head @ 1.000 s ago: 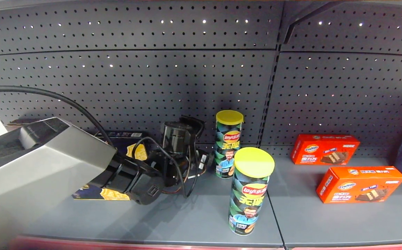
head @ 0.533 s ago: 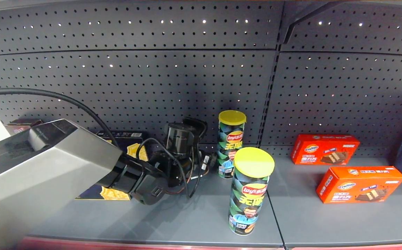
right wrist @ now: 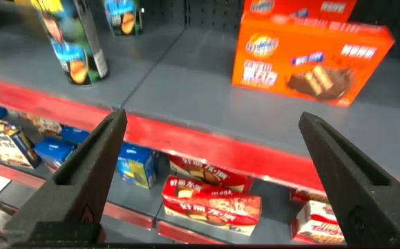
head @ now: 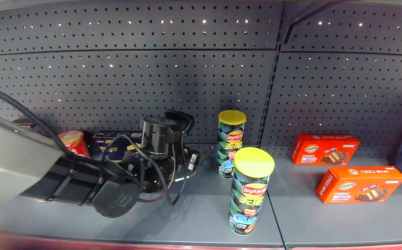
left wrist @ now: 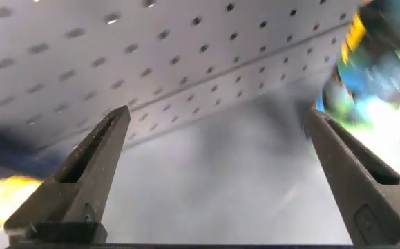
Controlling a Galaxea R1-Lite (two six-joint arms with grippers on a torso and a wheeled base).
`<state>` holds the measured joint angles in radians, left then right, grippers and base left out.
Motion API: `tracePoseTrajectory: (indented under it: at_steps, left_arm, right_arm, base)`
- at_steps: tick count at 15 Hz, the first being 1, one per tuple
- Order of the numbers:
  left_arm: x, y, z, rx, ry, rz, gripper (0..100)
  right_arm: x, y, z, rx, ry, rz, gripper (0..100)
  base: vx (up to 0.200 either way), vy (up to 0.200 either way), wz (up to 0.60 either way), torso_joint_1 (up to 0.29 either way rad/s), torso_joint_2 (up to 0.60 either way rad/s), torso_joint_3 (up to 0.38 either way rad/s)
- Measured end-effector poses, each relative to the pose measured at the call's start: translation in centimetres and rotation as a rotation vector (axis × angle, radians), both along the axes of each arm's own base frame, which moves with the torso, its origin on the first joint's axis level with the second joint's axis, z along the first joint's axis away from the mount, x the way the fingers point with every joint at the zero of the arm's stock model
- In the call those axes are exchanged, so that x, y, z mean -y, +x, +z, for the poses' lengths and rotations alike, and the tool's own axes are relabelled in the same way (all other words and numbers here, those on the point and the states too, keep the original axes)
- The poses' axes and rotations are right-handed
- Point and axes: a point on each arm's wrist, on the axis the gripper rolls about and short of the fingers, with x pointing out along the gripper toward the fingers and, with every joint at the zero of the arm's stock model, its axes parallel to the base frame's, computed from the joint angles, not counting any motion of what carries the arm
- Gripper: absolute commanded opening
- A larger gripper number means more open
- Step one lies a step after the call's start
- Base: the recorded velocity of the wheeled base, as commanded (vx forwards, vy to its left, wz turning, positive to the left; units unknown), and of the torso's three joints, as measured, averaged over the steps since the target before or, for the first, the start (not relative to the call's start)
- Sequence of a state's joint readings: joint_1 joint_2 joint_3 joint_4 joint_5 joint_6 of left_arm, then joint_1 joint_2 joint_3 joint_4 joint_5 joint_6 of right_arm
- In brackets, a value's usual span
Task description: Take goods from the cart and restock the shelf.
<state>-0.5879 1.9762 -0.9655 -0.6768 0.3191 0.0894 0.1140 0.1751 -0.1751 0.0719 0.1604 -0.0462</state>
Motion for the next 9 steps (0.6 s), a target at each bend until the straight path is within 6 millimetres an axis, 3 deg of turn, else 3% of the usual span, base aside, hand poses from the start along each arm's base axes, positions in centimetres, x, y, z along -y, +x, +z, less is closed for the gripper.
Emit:
tracePoseTrajectory:
  at_steps: [2,5,9]
  left_arm:
    - [-0.9,-2.5,0.5,-0.016,0.014,-0.014,100]
    - [-1.5,-6.5,0.3,-0.044,0.044,-0.054,100]
    - [-1.9,-8.6,0.3,-0.049,0.065,-0.058,100]
  right_arm:
    - [-0.1,0.7,3.6,-0.017,-0.003,0.004,100]
    - [-0.6,4.4,7.8,-0.112,-0.018,0.05,100]
    - [-3.3,11.1,8.9,-0.249,-0.031,0.086,100]
  base:
    - [0.0,0.0,0.0,0.0,0.0,0.0]
    - [0.0,0.0,0.0,0.0,0.0,0.0]
    - [0.0,0.0,0.0,0.0,0.0,0.0]
